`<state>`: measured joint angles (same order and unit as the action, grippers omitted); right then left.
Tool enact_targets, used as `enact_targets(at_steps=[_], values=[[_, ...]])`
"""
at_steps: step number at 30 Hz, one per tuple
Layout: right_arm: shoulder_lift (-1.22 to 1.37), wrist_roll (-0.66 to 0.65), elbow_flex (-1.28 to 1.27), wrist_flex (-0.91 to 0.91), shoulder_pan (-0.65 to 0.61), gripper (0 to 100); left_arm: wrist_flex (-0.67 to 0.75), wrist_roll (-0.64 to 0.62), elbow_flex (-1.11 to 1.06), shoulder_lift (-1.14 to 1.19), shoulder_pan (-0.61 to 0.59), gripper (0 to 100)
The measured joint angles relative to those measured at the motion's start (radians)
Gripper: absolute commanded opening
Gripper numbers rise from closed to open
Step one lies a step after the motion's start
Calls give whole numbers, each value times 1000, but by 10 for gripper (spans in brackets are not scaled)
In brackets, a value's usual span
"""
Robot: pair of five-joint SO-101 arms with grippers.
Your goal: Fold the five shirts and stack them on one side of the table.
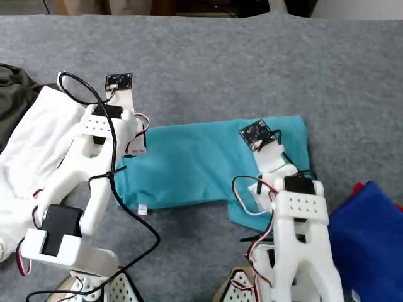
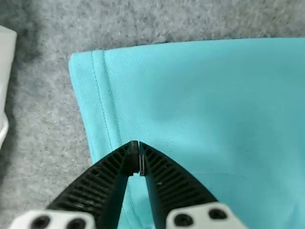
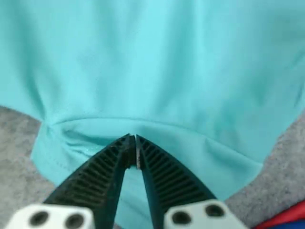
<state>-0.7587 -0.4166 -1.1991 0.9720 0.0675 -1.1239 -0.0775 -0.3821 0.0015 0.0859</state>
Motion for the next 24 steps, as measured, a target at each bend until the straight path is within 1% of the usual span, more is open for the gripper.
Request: enact_targets(at_steps=[3,10,17,20,24], values=[[-52,-17,-6,34,0,12,0,0,0,0,0,20],[-110,-112,-100,40,0,12,0,0,0,0,0,20],[-141,-196,-101,97,0,12,0,0,0,0,0,20],[-146,-278,-101,149,-9,12,0,0,0,0,0,20],[-146,-413,-51,285,-44,12,0,0,0,0,0,20]])
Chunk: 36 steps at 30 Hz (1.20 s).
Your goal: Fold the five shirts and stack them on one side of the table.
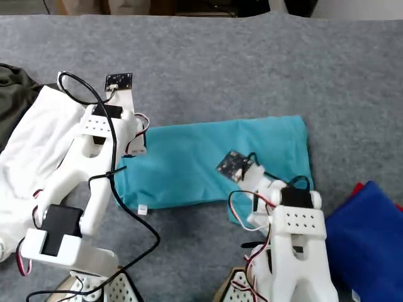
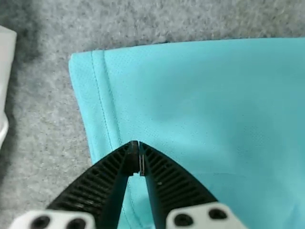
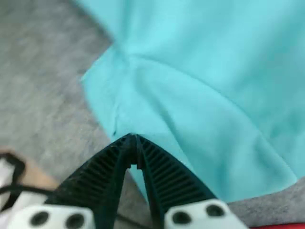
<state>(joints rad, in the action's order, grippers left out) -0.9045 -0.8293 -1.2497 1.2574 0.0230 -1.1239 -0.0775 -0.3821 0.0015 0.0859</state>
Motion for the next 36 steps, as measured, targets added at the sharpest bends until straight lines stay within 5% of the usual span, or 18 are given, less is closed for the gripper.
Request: enact_targets(at_steps=[17,36], values=[[0,-235,181,216,-17,5,0,0,0,0,0,20],[364,-270,282,-94,279,9,0,0,14,6,-74,20]])
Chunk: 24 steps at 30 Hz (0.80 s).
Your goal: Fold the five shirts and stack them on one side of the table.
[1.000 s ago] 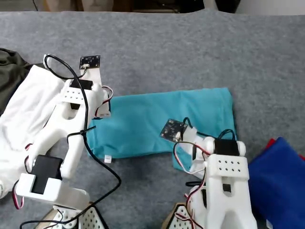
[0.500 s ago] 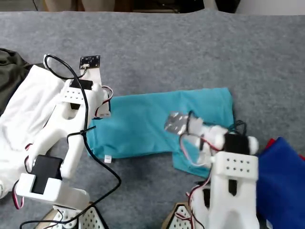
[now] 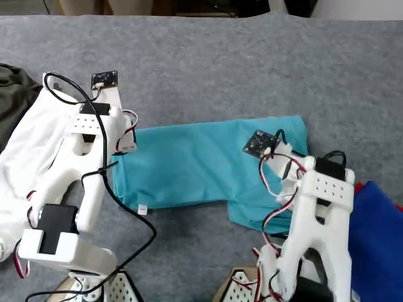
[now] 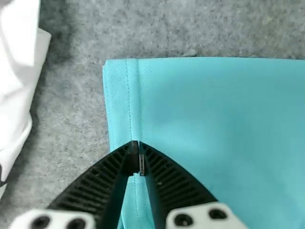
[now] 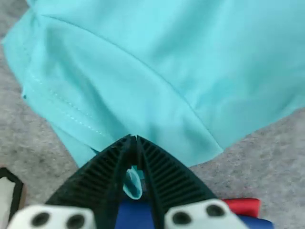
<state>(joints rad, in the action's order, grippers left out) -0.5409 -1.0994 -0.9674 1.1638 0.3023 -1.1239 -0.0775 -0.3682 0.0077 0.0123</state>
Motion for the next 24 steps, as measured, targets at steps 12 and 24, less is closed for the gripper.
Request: enact_targets(at_steps=[12,24], values=[[15,-6,-91,25,0,9,0,0,0,0,0,20],[15,-121,-91,199,0,9,0,0,0,0,0,20]])
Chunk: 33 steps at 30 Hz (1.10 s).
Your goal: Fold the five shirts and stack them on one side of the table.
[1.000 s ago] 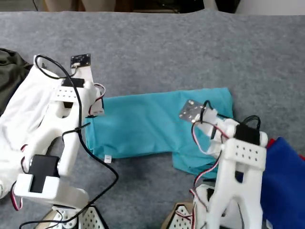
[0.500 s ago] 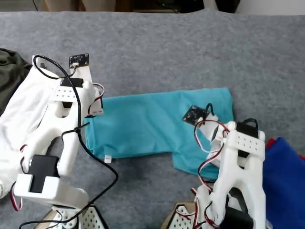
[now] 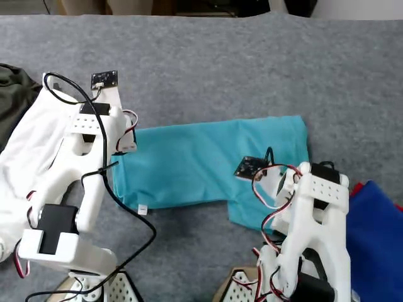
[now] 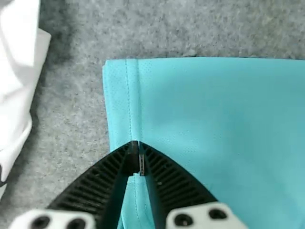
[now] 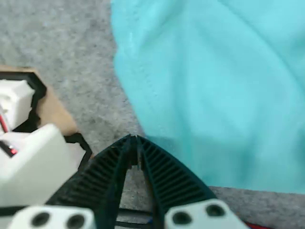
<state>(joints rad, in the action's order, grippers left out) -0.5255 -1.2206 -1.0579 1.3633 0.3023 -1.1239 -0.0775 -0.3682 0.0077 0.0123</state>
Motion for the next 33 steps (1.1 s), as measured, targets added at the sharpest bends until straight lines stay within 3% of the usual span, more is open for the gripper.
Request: enact_targets(at_steps=[7,15,23,33], values=[[0,-44,6,14,0,6,0,0,0,0,0,20],[-52,-44,206,77,106,6,0,17,5,0,0,20],[37,-51,97,-74,115,6,0,44,5,0,0,20],[61,-112,0,-92,115,6,0,44,5,0,0,20]])
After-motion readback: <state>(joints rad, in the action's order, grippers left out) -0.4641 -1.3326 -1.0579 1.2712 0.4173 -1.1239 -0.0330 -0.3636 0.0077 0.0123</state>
